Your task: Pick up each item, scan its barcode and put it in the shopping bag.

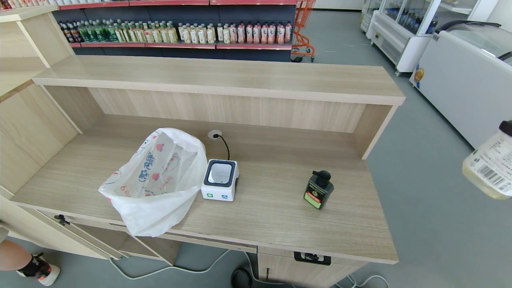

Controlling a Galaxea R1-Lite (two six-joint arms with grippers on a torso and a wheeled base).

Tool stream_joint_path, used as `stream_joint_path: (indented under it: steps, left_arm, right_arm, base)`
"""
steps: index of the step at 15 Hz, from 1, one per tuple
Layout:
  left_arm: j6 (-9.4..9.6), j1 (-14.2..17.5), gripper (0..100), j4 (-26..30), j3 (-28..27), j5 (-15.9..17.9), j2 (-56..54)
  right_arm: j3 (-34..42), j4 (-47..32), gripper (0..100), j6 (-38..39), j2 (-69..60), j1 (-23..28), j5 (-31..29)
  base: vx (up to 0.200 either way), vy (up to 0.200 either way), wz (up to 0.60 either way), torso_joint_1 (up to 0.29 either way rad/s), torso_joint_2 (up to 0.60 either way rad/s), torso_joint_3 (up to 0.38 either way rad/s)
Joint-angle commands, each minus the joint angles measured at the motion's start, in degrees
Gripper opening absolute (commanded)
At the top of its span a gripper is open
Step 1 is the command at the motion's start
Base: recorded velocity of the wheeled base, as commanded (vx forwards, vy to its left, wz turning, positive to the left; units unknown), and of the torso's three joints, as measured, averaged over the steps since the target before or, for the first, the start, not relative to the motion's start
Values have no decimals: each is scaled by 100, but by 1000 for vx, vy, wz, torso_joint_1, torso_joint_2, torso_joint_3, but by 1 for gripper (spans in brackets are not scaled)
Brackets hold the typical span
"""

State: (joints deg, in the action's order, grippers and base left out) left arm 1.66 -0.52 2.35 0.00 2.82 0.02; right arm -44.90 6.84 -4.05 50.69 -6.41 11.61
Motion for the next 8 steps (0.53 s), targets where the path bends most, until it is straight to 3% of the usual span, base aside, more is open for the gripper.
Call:
stream_joint_path:
  steps: [1,8]
  left_arm:
    - [1,0,100,2,0,0,6]
    - [10,0,100,2,0,0,6]
  right_arm:
    - [166,2,0,-35,-147,167,-79]
    - [675,10,0,-44,-560,167,-396]
  base:
    - [0,0,0,0,0,0]
    - [0,0,0,0,0,0]
